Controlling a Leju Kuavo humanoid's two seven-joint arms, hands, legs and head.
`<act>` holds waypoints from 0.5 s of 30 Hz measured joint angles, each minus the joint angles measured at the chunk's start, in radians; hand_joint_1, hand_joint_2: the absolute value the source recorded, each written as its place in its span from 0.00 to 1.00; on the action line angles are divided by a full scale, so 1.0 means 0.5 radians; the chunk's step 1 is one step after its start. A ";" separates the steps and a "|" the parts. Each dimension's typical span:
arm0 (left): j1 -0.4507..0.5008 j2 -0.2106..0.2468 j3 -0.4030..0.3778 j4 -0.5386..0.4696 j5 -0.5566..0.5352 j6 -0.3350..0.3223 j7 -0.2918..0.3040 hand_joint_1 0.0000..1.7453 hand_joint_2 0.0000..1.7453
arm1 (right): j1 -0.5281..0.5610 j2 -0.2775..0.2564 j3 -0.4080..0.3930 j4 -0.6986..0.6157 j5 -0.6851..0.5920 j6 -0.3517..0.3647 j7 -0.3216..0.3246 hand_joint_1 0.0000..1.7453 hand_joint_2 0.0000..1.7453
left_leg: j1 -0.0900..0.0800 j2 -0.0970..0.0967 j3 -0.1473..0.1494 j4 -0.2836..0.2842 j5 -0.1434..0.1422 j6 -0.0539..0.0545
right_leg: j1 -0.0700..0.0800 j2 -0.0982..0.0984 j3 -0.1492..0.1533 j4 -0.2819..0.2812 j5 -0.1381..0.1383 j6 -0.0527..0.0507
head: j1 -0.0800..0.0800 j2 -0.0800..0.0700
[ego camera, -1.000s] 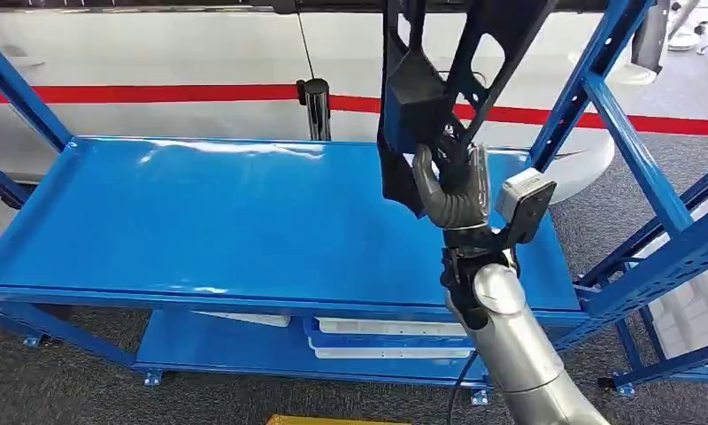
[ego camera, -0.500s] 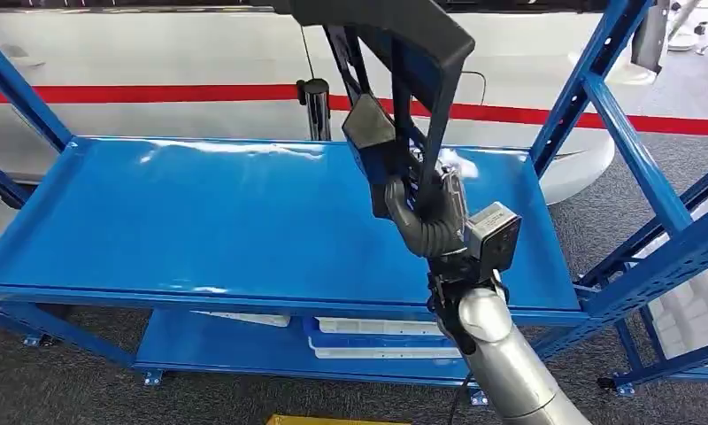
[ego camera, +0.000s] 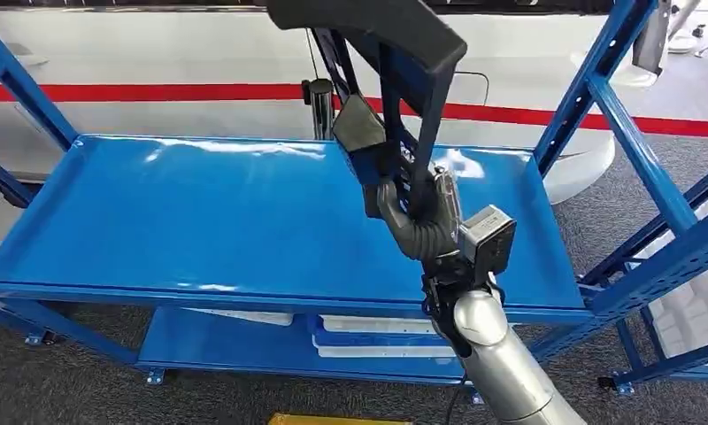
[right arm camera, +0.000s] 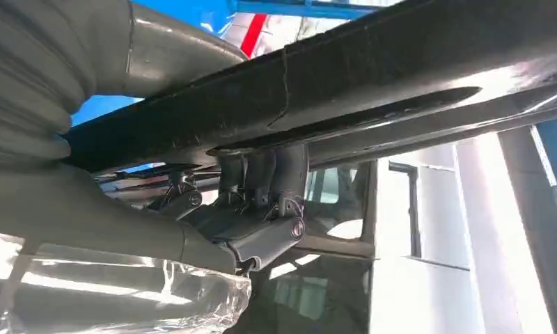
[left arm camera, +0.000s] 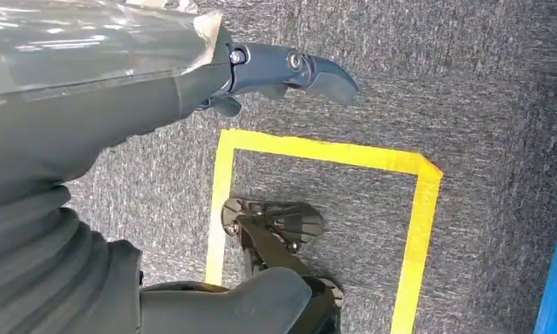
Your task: Take the parts from the cabinet and place them on the table.
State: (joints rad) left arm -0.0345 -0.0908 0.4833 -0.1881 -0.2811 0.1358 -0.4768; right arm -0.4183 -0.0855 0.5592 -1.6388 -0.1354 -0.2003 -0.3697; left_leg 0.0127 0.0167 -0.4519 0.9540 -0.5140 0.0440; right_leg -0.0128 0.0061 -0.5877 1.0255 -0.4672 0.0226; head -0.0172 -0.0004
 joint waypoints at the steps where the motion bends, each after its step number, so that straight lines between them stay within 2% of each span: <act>1: -0.001 -0.001 0.001 0.000 0.009 0.000 0.000 0.00 1.00 | -0.002 -0.001 0.000 -0.001 0.000 0.011 -0.011 1.00 1.00 | 0.001 -0.002 -0.005 -0.008 0.009 0.011 | 0.001 0.001 -0.041 0.089 -0.048 -0.007 | 0.003 0.000; 3: 0.001 -0.001 0.012 0.000 0.016 0.001 0.000 0.00 1.00 | 0.008 -0.003 0.007 -0.001 0.001 0.021 -0.021 1.00 1.00 | 0.003 -0.001 -0.013 -0.007 0.012 0.013 | -0.010 0.001 -0.188 0.401 -0.156 -0.011 | 0.006 0.000; 4: 0.002 -0.002 0.021 0.000 0.021 0.004 -0.001 0.00 1.00 | 0.013 -0.005 0.010 0.000 0.001 0.031 -0.021 1.00 1.00 | 0.003 -0.002 -0.015 -0.006 0.012 0.013 | -0.015 0.001 -0.253 0.532 -0.182 0.000 | 0.005 0.000; 5: 0.003 -0.002 0.034 0.000 0.032 0.007 -0.001 0.00 1.00 | 0.014 -0.008 0.014 0.000 -0.001 0.040 -0.021 1.00 1.00 | 0.005 -0.004 -0.013 -0.005 0.011 0.011 | -0.024 0.000 -0.283 0.576 -0.171 0.018 | 0.008 0.000; 6: 0.003 -0.002 0.042 0.000 0.037 0.011 -0.002 0.00 1.00 | 0.013 -0.007 0.018 0.000 -0.002 0.047 -0.021 1.00 1.00 | 0.011 -0.008 -0.009 -0.003 0.008 0.007 | -0.038 -0.001 -0.259 0.508 -0.118 0.049 | 0.006 0.000; 7: 0.002 -0.004 0.048 0.000 0.039 0.013 -0.004 0.00 1.00 | 0.011 -0.006 0.021 0.000 -0.003 0.047 -0.021 1.00 1.00 | 0.019 -0.014 -0.005 0.006 0.001 -0.004 | -0.051 -0.005 -0.195 0.356 -0.038 0.081 | 0.008 0.000; 8: 0.002 -0.005 0.050 0.000 0.040 0.013 -0.005 0.00 1.00 | 0.008 -0.005 0.025 0.000 -0.004 0.048 -0.021 1.00 1.00 | 0.028 -0.019 -0.004 0.025 -0.013 -0.024 | -0.063 -0.012 -0.123 0.184 0.044 0.110 | 0.008 0.000; 9: 0.002 -0.005 0.050 0.000 0.040 0.014 -0.005 0.00 1.00 | 0.004 -0.005 0.027 0.001 -0.004 0.049 -0.021 1.00 1.00 | 0.033 -0.021 -0.013 0.056 -0.038 -0.055 | -0.074 -0.020 -0.072 0.046 0.074 0.127 | 0.010 0.000; 10: 0.000 -0.001 0.053 0.000 0.040 0.020 -0.007 0.00 1.00 | -0.003 -0.002 0.030 0.004 -0.004 0.050 -0.022 1.00 1.00 | 0.018 -0.028 -0.044 0.089 -0.053 -0.079 | -0.047 -0.013 -0.047 0.048 0.050 0.114 | 0.026 0.000; 11: 0.000 -0.001 0.055 0.000 0.039 0.020 -0.008 0.00 1.00 | -0.006 0.002 0.031 0.002 -0.004 0.050 -0.024 1.00 1.00 | 0.019 -0.031 -0.073 0.111 -0.048 -0.087 | -0.054 -0.008 -0.069 0.054 0.040 0.082 | 0.024 0.000; 12: -0.003 -0.003 0.059 0.000 0.039 0.022 -0.012 0.00 1.00 | -0.002 0.004 0.034 0.002 -0.003 0.052 -0.024 1.00 1.00 | 0.022 -0.029 -0.074 0.110 -0.049 -0.091 | -0.050 -0.006 -0.080 0.056 0.042 0.075 | -0.001 0.001; 13: -0.003 -0.007 0.062 0.001 0.039 0.022 -0.011 0.00 1.00 | -0.004 0.004 0.036 0.003 -0.006 0.054 -0.024 1.00 1.00 | 0.027 -0.028 -0.075 0.104 -0.047 -0.097 | -0.045 -0.006 -0.086 0.064 0.038 0.068 | 0.002 0.000; 14: -0.001 -0.008 0.062 0.001 0.039 0.022 -0.011 0.00 1.00 | -0.010 0.005 0.036 0.003 -0.011 0.056 -0.024 1.00 1.00 | 0.033 -0.028 -0.080 0.108 -0.055 -0.107 | -0.048 -0.006 -0.088 0.061 0.044 0.051 | -0.001 0.001; 15: -0.001 -0.009 0.063 0.001 0.038 0.024 -0.011 0.00 1.00 | -0.016 0.008 0.036 0.003 -0.013 0.059 -0.024 1.00 1.00 | 0.040 -0.029 -0.086 0.136 -0.091 -0.112 | -0.054 -0.007 -0.088 0.054 0.048 0.032 | -0.002 0.000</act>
State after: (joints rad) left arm -0.0348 -0.0954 0.5146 -0.1877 -0.2621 0.1476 -0.4826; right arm -0.4265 -0.0817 0.5772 -1.6373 -0.1419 -0.1705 -0.3819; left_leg 0.0327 0.0021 -0.4951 1.0218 -0.5596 -0.0120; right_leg -0.0399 0.0027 -0.6315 1.0524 -0.4430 0.0384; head -0.0183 -0.0004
